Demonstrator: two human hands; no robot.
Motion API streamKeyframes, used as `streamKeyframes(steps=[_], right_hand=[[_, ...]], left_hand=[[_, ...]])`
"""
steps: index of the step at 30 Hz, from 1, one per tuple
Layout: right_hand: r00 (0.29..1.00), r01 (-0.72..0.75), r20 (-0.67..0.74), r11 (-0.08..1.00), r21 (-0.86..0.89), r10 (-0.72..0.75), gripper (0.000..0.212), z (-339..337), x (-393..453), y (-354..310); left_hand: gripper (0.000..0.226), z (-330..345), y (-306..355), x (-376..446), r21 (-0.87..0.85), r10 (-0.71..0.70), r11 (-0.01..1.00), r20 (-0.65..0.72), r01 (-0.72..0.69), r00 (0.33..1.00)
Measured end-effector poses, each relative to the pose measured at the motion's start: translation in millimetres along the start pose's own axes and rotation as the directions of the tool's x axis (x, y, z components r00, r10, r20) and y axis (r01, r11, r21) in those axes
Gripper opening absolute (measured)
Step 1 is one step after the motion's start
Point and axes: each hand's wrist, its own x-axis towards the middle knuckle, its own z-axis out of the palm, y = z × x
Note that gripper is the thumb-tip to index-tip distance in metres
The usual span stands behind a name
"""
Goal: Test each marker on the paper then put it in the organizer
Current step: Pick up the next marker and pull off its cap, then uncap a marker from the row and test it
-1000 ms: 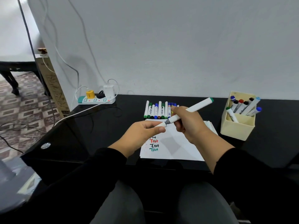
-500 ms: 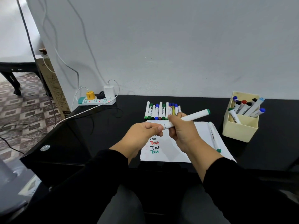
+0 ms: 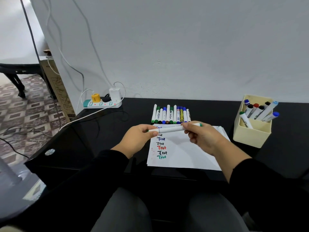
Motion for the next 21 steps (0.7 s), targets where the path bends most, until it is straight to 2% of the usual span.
streamKeyframes(steps=[2,4,6,8,10,12,14,16,18,21], right_hand=[[0.999,0.003,0.038,0.976,-0.216,0.005,0.006,-6,0,-7],[0.998,0.016,0.068,0.878,-0.478,0.019,0.009,-6,0,-18],[0.995,0.048,0.095,0.683,-0.729,0.031,0.008,-2,2,-27],[0.989,0.111,0.142,0.44,-0.891,0.039,0.015,4,5,-32],[0.985,0.155,0.17,0.274,-0.949,0.035,0.022,9,6,-32],[0.988,0.145,0.152,0.197,-0.97,0.022,0.021,11,5,-28],[0.997,0.072,0.076,0.158,-0.985,0.021,0.02,8,3,-20],[0.998,-0.06,-0.057,0.164,-0.985,0.022,0.02,0,6,-10],[0.982,-0.188,-0.188,0.171,-0.967,0.018,0.023,-12,9,1],[0.95,-0.301,-0.309,0.145,-0.943,-0.038,0.032,-29,14,11]], left_hand=[[0.014,-3,-2,5,0.044,0.016,0.999,-0.014,-0.015,1.0],[0.017,-3,-1,10,0.085,0.032,0.996,-0.018,-0.031,0.999],[0.02,-1,-1,15,0.141,0.051,0.989,-0.023,-0.047,0.998],[0.023,2,-1,21,0.164,0.062,0.985,-0.04,-0.055,0.997],[0.032,5,-2,25,0.152,0.071,0.986,-0.046,-0.063,0.996],[0.051,9,-6,29,0.115,0.073,0.991,-0.032,-0.069,0.997],[0.072,14,-16,33,0.128,0.014,0.992,-0.015,-0.012,1.0],[0.079,19,-30,40,0.318,-0.099,0.943,-0.019,0.1,0.995],[0.077,24,-48,46,0.536,-0.193,0.823,-0.048,0.188,0.98],[0.072,33,-66,46,0.638,-0.195,0.74,-0.102,0.214,0.976]])
